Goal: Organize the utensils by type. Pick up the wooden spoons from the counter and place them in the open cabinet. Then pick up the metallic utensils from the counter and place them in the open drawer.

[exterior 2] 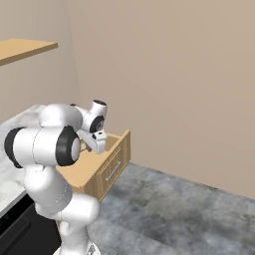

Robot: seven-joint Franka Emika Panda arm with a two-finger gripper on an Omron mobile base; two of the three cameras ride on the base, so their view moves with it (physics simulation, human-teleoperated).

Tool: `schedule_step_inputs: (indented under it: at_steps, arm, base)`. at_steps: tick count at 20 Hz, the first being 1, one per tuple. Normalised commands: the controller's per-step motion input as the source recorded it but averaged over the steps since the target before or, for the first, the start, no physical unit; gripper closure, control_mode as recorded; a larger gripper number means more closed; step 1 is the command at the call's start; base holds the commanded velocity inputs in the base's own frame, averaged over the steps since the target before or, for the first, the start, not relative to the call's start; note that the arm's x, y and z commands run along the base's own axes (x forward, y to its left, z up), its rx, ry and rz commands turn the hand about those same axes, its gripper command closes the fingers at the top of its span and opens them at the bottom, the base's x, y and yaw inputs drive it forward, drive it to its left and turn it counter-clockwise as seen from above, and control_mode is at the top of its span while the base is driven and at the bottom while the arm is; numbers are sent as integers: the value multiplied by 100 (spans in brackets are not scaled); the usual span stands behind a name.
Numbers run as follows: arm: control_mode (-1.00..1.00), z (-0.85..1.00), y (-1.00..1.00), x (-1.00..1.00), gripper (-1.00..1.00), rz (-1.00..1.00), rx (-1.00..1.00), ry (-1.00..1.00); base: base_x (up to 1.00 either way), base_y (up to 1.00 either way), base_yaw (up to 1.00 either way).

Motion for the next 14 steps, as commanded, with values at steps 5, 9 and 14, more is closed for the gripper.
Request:
schedule_step_inputs:
  at_steps: [5,9,14]
  arm:
    - [-100,-34,2,20,100,-2,0,4]
    - [-100,-31,0,9,100,0,0,0]
    - [-100,-30,0,7,100,0,0,0]
  base:
    - [0,0,0]
    - [0,0,0]
    - [0,0,0]
